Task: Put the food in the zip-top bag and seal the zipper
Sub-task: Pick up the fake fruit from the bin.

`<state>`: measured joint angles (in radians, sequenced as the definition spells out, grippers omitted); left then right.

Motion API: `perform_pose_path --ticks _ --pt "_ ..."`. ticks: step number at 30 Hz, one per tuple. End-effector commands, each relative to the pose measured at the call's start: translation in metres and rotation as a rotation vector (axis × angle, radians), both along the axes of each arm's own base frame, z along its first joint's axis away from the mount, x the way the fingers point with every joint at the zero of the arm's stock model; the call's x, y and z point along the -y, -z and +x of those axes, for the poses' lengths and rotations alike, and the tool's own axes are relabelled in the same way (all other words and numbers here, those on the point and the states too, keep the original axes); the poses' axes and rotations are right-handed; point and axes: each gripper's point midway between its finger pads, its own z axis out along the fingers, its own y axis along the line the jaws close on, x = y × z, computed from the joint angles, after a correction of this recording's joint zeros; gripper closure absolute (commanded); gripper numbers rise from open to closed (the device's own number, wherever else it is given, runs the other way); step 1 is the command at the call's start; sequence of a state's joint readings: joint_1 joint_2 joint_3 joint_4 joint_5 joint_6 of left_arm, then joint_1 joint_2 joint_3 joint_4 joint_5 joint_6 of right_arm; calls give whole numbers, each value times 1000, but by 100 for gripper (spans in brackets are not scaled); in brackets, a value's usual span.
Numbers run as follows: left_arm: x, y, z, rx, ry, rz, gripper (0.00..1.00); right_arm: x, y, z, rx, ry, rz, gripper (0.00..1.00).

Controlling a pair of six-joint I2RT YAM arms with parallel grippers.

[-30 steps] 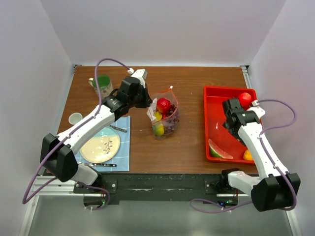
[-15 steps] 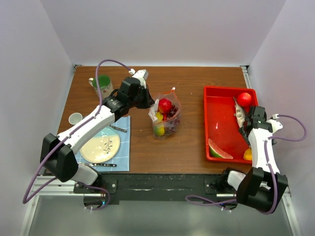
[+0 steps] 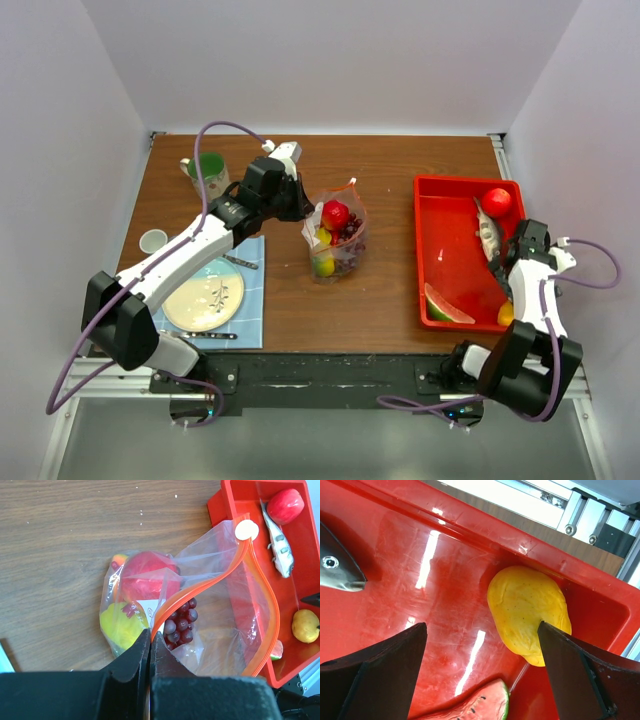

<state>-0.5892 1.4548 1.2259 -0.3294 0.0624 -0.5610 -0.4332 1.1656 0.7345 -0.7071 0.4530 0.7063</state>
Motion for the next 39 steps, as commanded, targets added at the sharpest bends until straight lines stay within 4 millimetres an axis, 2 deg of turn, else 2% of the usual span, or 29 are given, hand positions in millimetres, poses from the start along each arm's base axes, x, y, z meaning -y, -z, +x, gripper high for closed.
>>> perform_pose_path --ticks 1,9,12,17,27,28,31,32,35,39 --pt "-1 -12 4 39 3 -25 100 -1 6 -7 -48 37 37 2" --pt "1 -11 4 31 6 -34 100 2 -16 -22 -67 85 -4 2" --pt "2 -12 3 32 6 -37 100 1 -13 -27 -103 90 -1 2" --pt "0 -14 3 40 3 -32 100 2 -7 -24 -103 99 4 3" --pt "-2 -17 2 50 2 -25 100 7 21 -19 -147 119 10 7" --pt "-2 -17 2 50 2 -25 100 7 23 -20 -152 116 11 10" --pt "-3 -17 2 49 0 -25 100 7 17 -13 -128 87 11 27" --pt "-3 -18 2 49 -1 -27 100 7 15 -12 -121 70 12 39" --pt "-4 -19 3 54 -7 -28 100 1 2 -3 -63 13 29 62" --pt "-3 -19 3 50 -10 -33 100 -13 -30 18 34 -95 53 73"
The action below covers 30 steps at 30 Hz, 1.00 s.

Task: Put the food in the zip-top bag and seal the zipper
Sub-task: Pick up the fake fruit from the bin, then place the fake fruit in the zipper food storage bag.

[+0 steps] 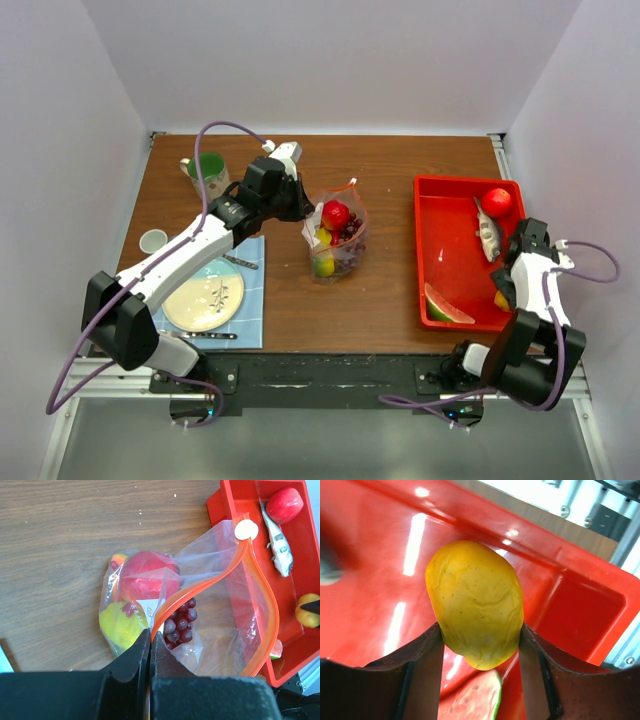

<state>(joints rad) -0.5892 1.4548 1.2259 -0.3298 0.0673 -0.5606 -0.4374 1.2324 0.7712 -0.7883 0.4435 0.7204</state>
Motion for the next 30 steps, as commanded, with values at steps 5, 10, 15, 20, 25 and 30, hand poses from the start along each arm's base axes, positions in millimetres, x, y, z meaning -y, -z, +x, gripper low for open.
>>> perform_pose_path --ticks 5,10,15,20,25,30 --pt "-3 -22 5 55 -19 -39 100 -60 -83 65 281 -297 50 86" --pt "-3 -26 7 63 -24 -35 100 -158 -151 106 471 -581 109 88" --pt "-2 -27 10 62 -30 -37 100 -268 -221 126 642 -853 190 86" --pt "-1 -31 11 63 -35 -41 100 -365 -238 122 632 -1068 197 84" --pt "-2 -38 12 69 -41 -39 100 -404 -218 134 577 -1115 211 84" --pt "-3 -42 12 73 -42 -44 100 -416 -200 143 557 -1121 209 72"
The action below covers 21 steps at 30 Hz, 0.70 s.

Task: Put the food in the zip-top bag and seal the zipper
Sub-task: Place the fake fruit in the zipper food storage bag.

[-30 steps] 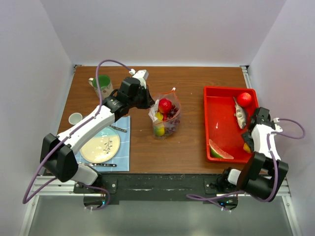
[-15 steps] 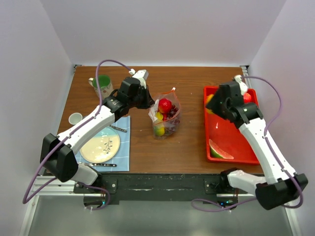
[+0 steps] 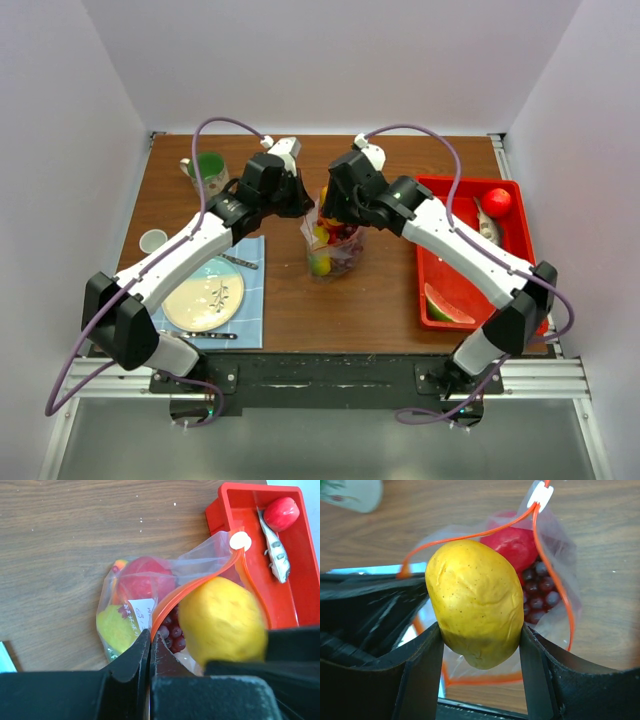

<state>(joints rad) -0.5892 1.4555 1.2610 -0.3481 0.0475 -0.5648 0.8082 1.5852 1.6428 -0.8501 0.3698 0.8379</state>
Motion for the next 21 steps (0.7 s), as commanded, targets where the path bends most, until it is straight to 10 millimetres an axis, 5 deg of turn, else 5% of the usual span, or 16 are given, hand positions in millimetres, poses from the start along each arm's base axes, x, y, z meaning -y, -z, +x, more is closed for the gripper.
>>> perform_pose_path --ticks 1,5,9,12,16,17,21 --pt "-2 -32 7 60 -24 -42 100 0 -11 11 40 39 22 68" --pt "-1 -31 8 59 -23 -46 100 2 -14 8 51 23 15 28" --pt "1 -29 10 56 -22 -49 100 8 -24 -3 65 -11 39 6" --pt "2 -26 9 48 -18 -51 100 25 -35 -16 76 -20 22 2" --pt "0 -25 6 47 -17 -51 100 105 -47 -10 82 112 -42 2" --pt "0 -24 5 44 -15 -50 100 149 -48 8 90 206 -44 5" --pt "-1 -24 2 48 -8 -51 100 244 -38 17 80 405 -149 4"
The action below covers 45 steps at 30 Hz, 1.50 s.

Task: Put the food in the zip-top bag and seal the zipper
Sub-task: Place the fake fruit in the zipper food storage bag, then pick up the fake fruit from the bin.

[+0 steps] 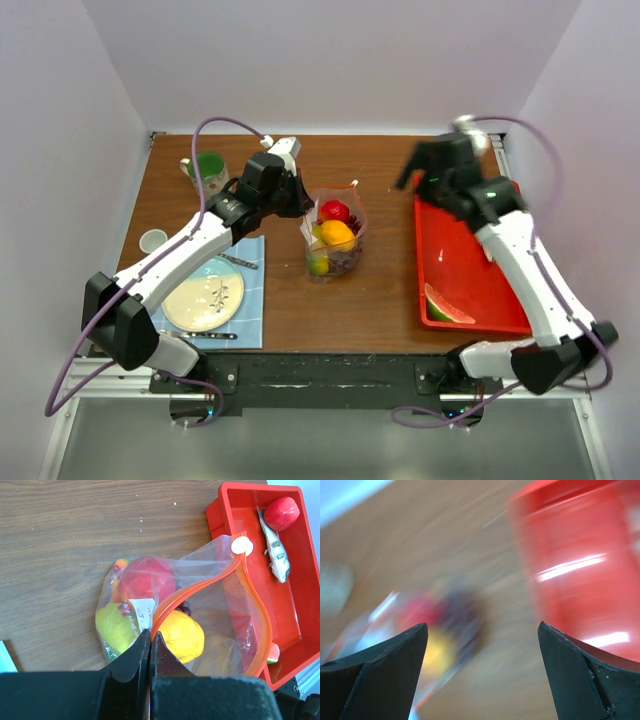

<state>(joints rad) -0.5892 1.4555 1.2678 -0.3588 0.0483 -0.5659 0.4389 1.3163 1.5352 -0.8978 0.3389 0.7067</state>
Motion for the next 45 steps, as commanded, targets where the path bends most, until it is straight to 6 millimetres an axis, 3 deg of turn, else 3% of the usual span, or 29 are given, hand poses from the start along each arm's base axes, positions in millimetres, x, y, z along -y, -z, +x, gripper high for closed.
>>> perform_pose_path --ticks 1,5,8,11,12,14,21,24,25,27,33,38,45 --pt "-1 -22 3 52 -7 -51 100 98 11 4 -35 172 -127 4" --pt "2 -16 -4 38 23 -64 100 150 54 52 -65 258 -62 3" --pt "0 -8 -10 27 34 -54 100 168 85 83 -74 288 -27 2" --pt "-1 -2 -15 17 53 -48 100 192 99 103 -24 367 -27 1" --pt "-1 -2 -17 17 57 -51 100 198 113 107 -45 387 -24 1" --pt "-1 0 -20 18 64 -52 100 219 118 114 -26 463 -37 1" --pt "5 5 -23 13 96 -74 100 260 133 123 7 609 -137 1" --pt "7 10 -25 -2 111 -79 100 275 146 130 -6 634 -159 1" --pt "7 11 -26 -1 113 -78 100 281 161 131 -42 635 -169 1" --pt "6 12 -26 0 113 -75 100 287 167 138 -62 639 -170 1" --pt "6 11 -26 4 117 -70 100 292 195 148 -93 632 -152 1" --pt "5 10 -26 9 118 -63 100 296 202 152 -110 632 -174 1" --pt "3 7 -26 18 111 -62 100 307 205 142 -125 655 -248 2"
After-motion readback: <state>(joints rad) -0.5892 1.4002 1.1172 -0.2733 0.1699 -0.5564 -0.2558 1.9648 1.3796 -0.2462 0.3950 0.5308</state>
